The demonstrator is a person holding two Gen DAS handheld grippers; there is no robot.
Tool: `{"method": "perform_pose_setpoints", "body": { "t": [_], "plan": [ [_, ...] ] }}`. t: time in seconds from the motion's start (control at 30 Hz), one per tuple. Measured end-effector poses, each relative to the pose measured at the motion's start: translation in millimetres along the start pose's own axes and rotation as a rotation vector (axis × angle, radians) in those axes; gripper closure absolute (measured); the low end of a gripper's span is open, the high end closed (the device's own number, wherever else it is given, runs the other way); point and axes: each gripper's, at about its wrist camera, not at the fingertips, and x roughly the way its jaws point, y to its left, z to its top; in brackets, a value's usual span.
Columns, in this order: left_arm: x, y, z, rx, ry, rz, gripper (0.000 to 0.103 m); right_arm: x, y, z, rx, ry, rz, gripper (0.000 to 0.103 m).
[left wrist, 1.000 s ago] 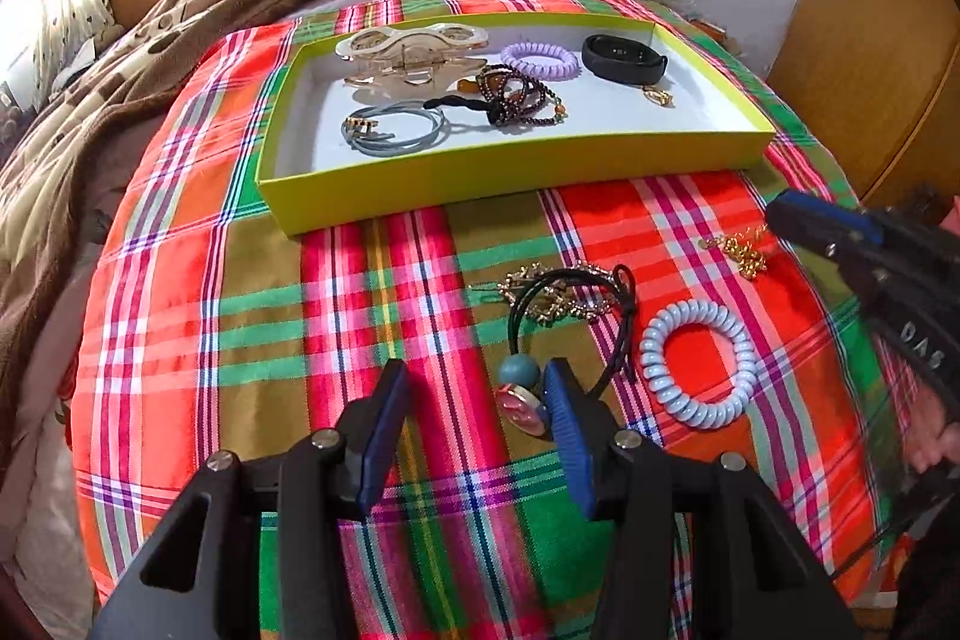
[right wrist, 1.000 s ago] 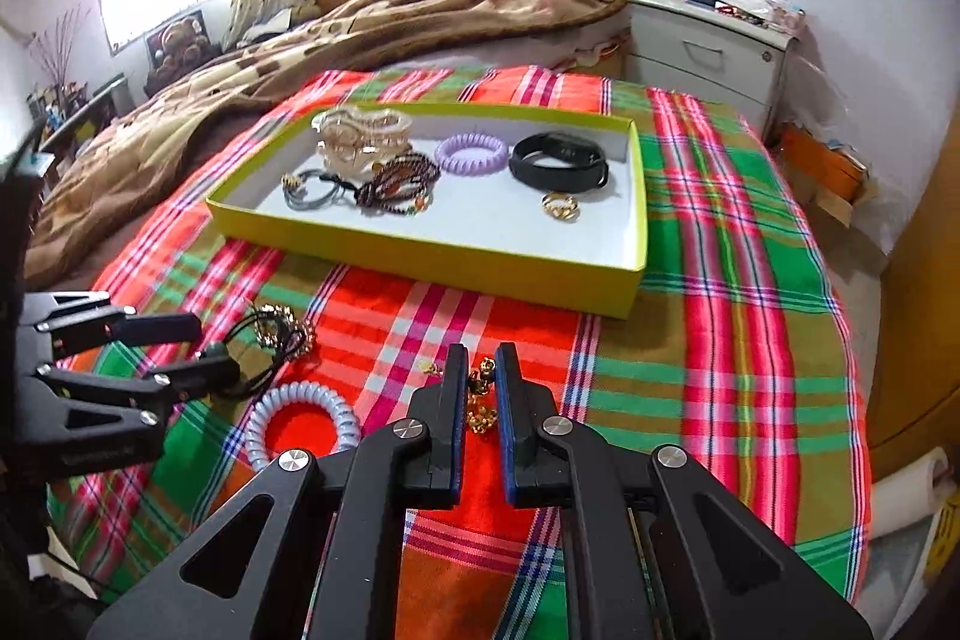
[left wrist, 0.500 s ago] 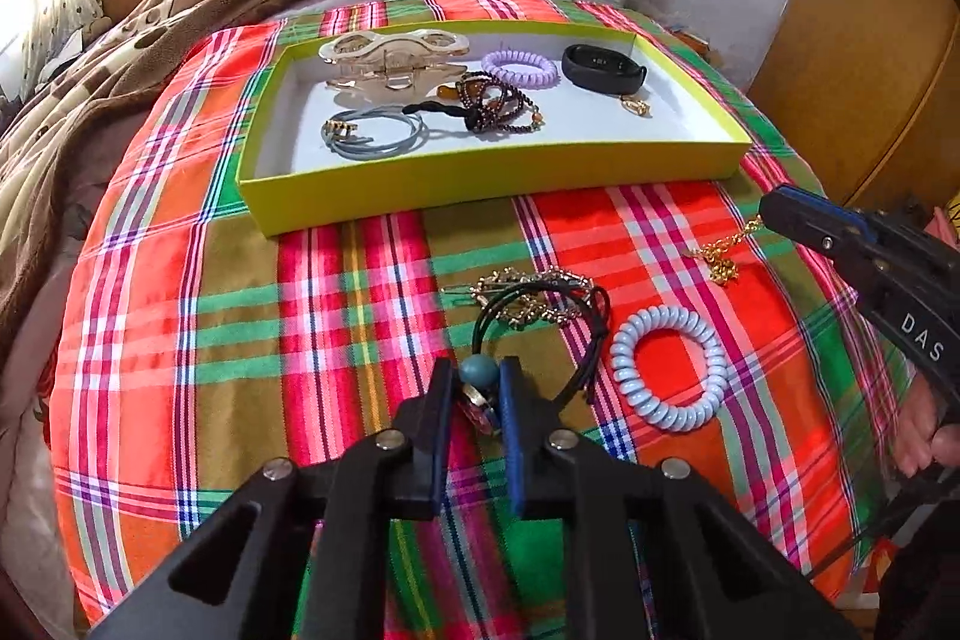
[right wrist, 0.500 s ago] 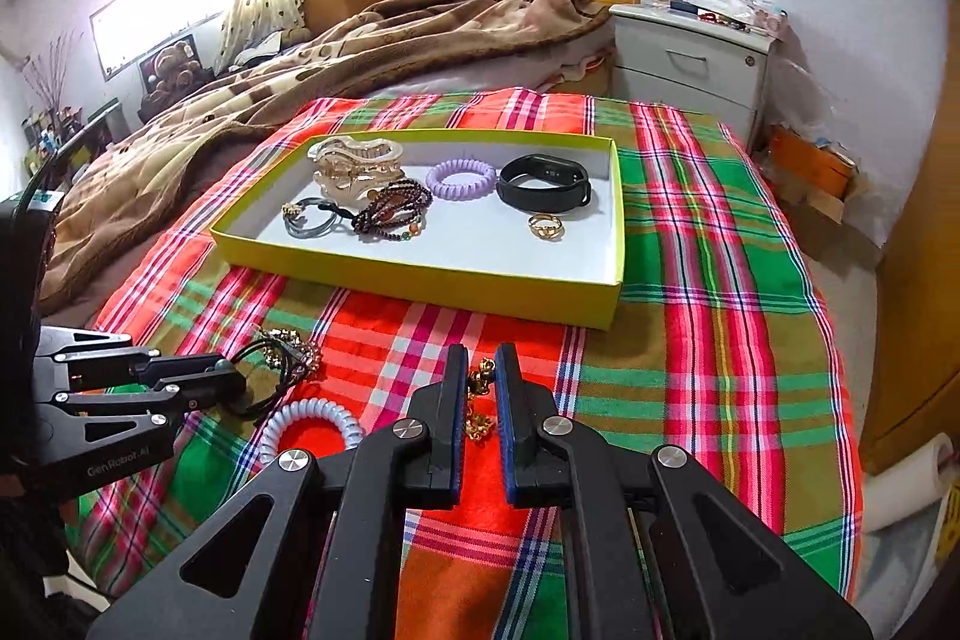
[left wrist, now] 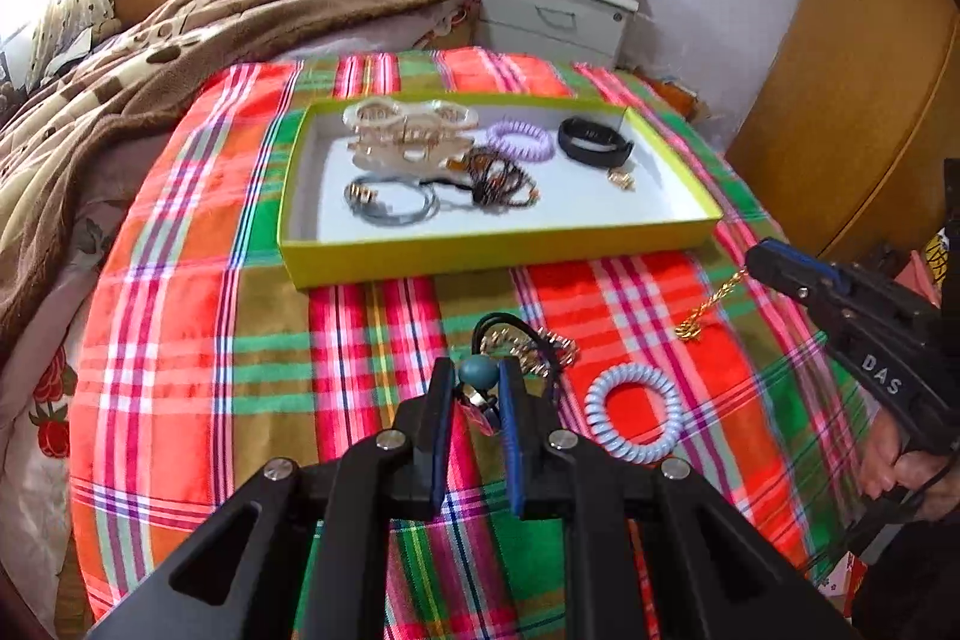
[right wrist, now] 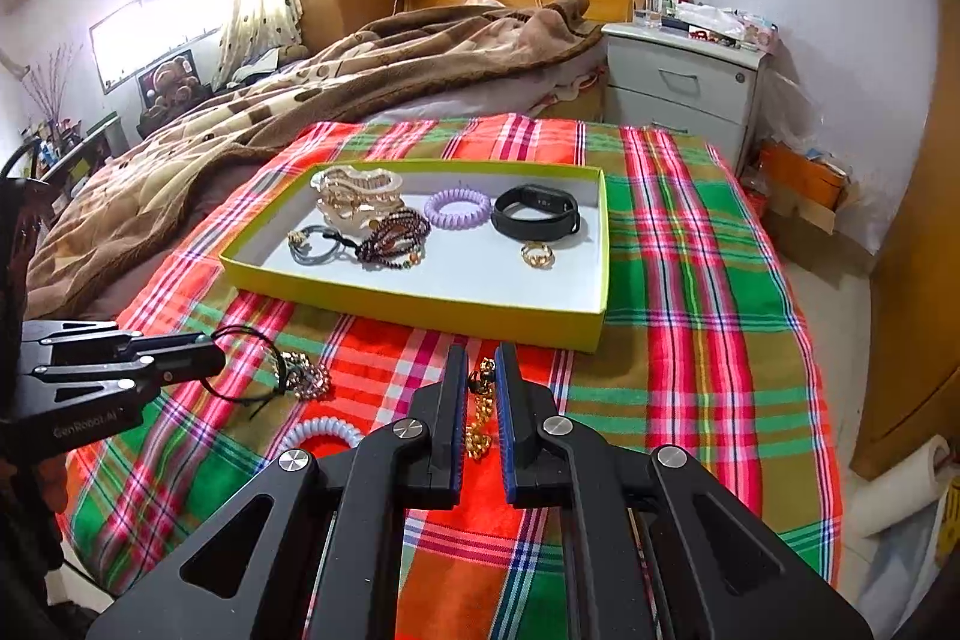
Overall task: Organize jewelry
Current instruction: 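Carry the chain bracelet and hair tie into the yellow box with both tools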
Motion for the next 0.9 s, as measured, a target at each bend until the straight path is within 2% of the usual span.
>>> {"method": "perform_pose_setpoints", "body": {
  "t": [0.33, 0.5, 0.9],
  "plan": [
    [-30.7, -0.9, 22.5, 0.004, -0.074, -0.075, 0.088, -18.0, 3.1, 17.6, -0.006, -0.053, -0.004, 0.094],
    [-38.7, 5.3, 43.3, 0.002, -0.118, -0.067, 0.088, -25.4, 2.7, 34.1, -0.008, -0.091, 0.002, 0.094],
    [-16.8, 28.8, 79.8, -0.039, -0.109, -0.065, 0.088, -17.7, 5.6, 79.3, -0.022, -0.139, 0.038, 0.094]
  ]
}}
